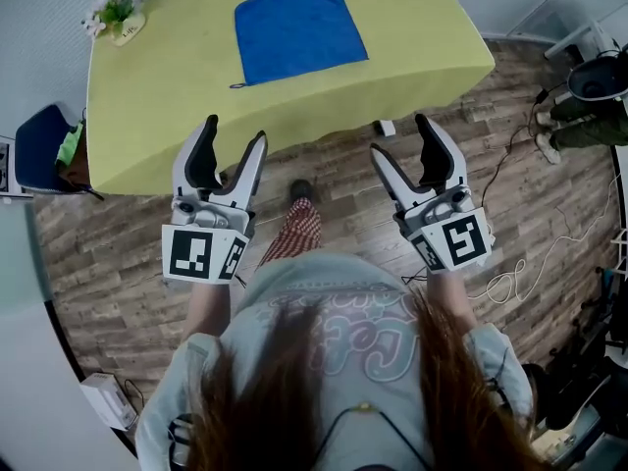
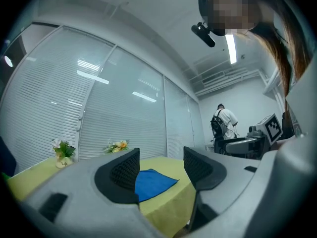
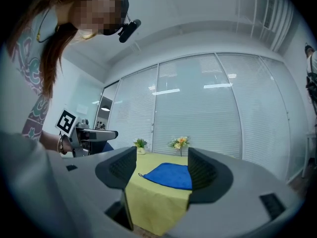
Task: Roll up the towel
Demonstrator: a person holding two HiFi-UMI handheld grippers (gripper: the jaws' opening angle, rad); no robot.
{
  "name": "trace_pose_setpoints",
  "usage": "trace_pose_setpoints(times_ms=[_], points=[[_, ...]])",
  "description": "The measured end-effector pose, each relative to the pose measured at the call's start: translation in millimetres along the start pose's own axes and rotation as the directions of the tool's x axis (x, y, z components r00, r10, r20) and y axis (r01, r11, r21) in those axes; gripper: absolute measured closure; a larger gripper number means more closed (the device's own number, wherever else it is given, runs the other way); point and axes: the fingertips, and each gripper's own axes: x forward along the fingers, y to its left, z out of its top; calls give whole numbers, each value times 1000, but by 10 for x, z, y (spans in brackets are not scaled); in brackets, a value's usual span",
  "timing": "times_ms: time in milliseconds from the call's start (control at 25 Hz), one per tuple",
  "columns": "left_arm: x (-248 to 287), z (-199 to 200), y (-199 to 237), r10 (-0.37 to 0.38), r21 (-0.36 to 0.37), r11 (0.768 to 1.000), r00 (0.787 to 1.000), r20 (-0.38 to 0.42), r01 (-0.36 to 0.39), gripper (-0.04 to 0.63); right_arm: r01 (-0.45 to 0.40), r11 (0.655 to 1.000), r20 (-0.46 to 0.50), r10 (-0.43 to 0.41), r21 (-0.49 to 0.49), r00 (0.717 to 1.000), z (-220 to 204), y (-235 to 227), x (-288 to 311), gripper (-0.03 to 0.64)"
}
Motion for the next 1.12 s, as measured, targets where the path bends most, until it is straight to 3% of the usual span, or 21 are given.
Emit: trace_pose_setpoints(times_ms=[640,1120], points=[[1178,12,836,-38,15,999,999,-4,38,345,16,1000,1,-16,-1,1000,59,-686,1192,305],[1730,-54,1247,-60,1,998,998,4,60,345,13,1000,5,-13,0,1000,11,-932,1815,308]])
